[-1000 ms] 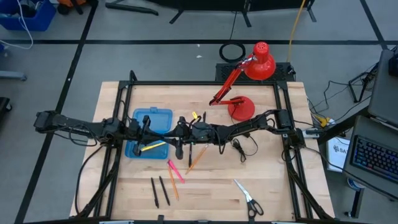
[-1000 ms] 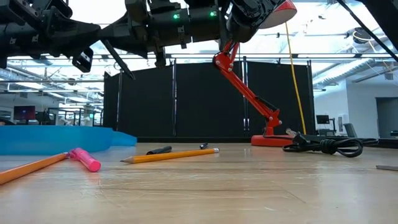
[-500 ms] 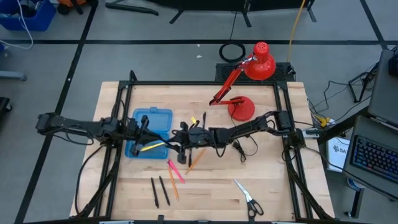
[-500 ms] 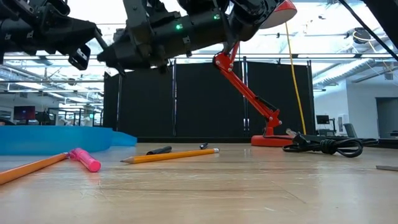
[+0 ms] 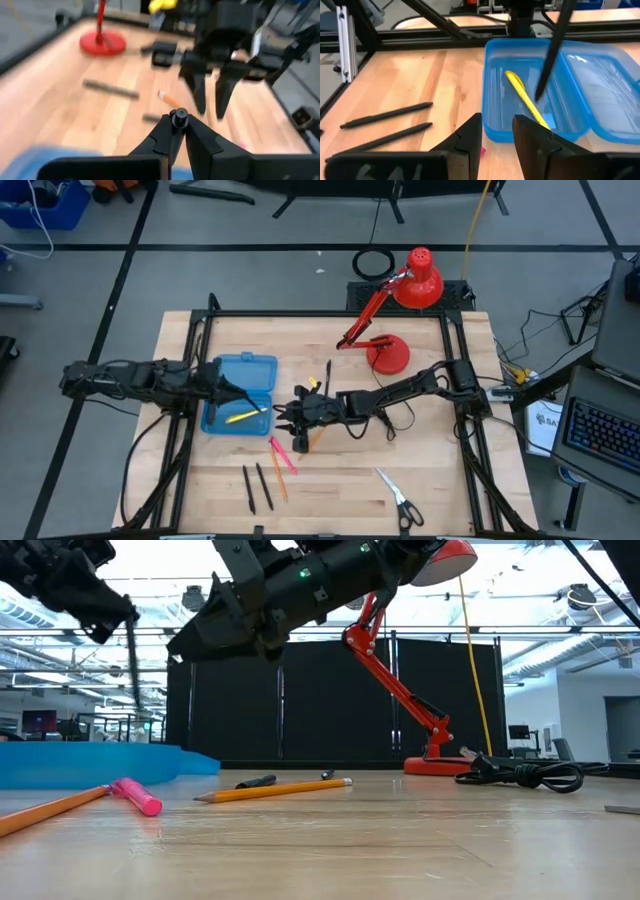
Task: Pick & place school supplies into a supply box
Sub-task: Put the black pen into the blue supply box
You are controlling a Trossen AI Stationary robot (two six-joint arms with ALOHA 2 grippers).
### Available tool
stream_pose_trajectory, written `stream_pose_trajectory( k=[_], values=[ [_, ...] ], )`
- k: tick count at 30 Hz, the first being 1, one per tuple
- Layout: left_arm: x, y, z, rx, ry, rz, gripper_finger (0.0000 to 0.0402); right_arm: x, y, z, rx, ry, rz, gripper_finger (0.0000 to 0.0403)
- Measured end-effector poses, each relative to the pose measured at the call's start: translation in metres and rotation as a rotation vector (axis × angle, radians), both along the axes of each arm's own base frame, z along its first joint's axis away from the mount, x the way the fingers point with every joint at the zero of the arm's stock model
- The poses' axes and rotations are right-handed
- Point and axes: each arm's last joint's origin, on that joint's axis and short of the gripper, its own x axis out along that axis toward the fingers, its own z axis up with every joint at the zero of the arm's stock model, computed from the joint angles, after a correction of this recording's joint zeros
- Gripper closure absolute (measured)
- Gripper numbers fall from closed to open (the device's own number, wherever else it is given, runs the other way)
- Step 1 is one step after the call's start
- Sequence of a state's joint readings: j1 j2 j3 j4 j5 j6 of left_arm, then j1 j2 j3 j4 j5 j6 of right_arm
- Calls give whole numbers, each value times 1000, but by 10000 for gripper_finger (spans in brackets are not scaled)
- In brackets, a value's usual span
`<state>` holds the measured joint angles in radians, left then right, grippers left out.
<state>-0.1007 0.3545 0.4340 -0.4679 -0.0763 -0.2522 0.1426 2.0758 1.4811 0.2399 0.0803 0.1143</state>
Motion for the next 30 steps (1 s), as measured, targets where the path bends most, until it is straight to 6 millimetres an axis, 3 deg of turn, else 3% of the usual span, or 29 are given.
stream_pose_trajectory(
  k=[9,17,25,30],
  values=[
    [8,-1,-1,-62,216,47,370,-3,0,-5,-5,57,0,303],
    [33,-3,-6,-88,474,101,370,-3,1,-6,-6,72,3,303],
    [61,-6,14,20,717,80,370,-4,2,-6,-5,73,5,303],
    [79,-11,-2,11,903,-50,370,-4,2,-6,-5,75,5,303]
  ],
)
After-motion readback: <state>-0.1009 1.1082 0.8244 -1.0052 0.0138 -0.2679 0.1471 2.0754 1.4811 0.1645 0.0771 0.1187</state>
